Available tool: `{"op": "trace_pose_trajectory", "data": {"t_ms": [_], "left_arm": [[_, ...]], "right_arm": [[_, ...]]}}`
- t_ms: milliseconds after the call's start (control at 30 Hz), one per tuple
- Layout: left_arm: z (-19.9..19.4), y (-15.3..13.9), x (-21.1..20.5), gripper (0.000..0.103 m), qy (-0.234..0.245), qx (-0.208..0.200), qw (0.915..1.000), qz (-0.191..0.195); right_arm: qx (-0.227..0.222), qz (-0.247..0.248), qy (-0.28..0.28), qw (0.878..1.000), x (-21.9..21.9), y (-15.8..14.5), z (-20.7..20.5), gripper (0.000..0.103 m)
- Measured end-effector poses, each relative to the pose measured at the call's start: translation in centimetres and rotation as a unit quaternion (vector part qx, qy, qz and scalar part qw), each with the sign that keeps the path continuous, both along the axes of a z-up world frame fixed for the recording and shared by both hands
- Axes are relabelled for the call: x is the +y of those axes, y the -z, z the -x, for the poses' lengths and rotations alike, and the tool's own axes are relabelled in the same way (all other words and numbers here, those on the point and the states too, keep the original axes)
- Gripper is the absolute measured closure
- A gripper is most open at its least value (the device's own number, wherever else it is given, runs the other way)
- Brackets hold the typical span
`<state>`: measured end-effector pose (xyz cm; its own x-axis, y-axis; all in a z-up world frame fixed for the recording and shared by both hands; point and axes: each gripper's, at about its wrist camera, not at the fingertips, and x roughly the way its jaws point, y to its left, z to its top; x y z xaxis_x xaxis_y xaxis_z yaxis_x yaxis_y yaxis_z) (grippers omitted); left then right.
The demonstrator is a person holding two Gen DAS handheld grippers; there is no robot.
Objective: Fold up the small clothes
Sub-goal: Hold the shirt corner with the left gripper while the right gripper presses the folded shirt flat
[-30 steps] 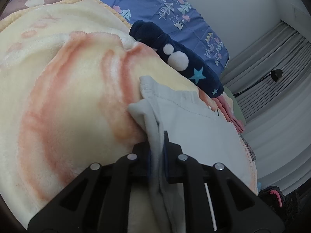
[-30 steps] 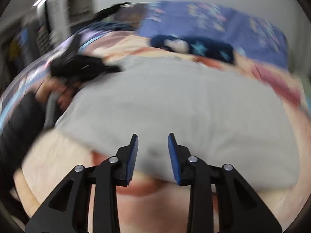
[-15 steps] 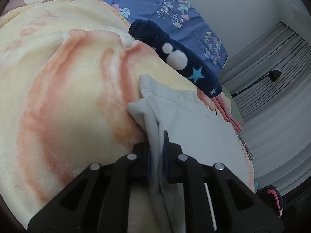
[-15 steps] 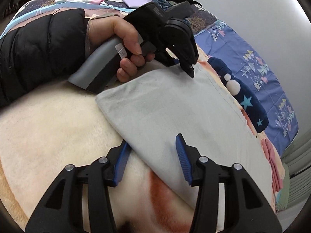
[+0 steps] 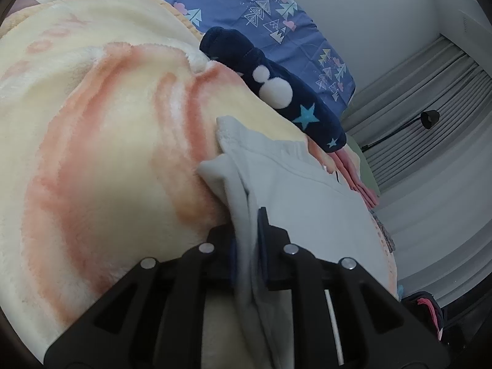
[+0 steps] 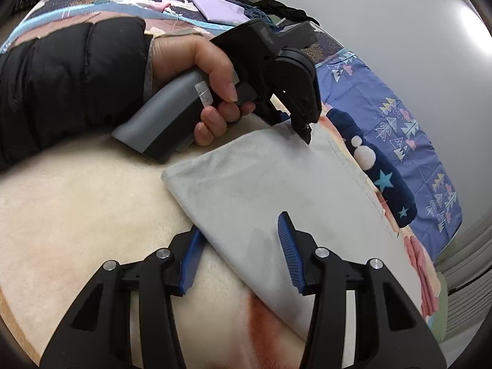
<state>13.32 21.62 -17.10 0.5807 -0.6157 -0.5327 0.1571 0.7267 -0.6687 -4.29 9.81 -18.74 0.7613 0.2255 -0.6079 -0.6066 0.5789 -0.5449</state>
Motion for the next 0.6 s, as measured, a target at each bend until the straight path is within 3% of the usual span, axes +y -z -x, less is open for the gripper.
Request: {"op": "trace_pose_trajectory", "data": {"t_ms": [167,233,300,400,600], "left_arm": [[-0.2,0.1,0.1,0.089,0.009,0.001,0.9999,0.011],[-0.3,0.2,0.1,0.088,0.012,0.002,0.9998,0.017],[-0.4,0.3,0.2,0.088,0.015,0.003,0.9996,0.023],[-0.4,0.3,0.1,0.087,0.016,0.004,0.9996,0.023],[-1.0,0.5,0.0,0.085,0.022,0.010,0.9993,0.030]], "right_arm": [[-0.060,0.012,0.015,0.998,2.5,0.3,-0.9,0.055],[-0.066,0.012,0.020,0.998,3.0,0.4,-1.4,0.062],[-0.062,0.013,0.022,0.998,3.2,0.5,-1.7,0.082],[-0.055,0.003,0.030,0.998,3.0,0.2,-2.3,0.095],[-0.041,-0.032,0.037,0.998,2.1,-0.6,-2.9,0.100]]}}
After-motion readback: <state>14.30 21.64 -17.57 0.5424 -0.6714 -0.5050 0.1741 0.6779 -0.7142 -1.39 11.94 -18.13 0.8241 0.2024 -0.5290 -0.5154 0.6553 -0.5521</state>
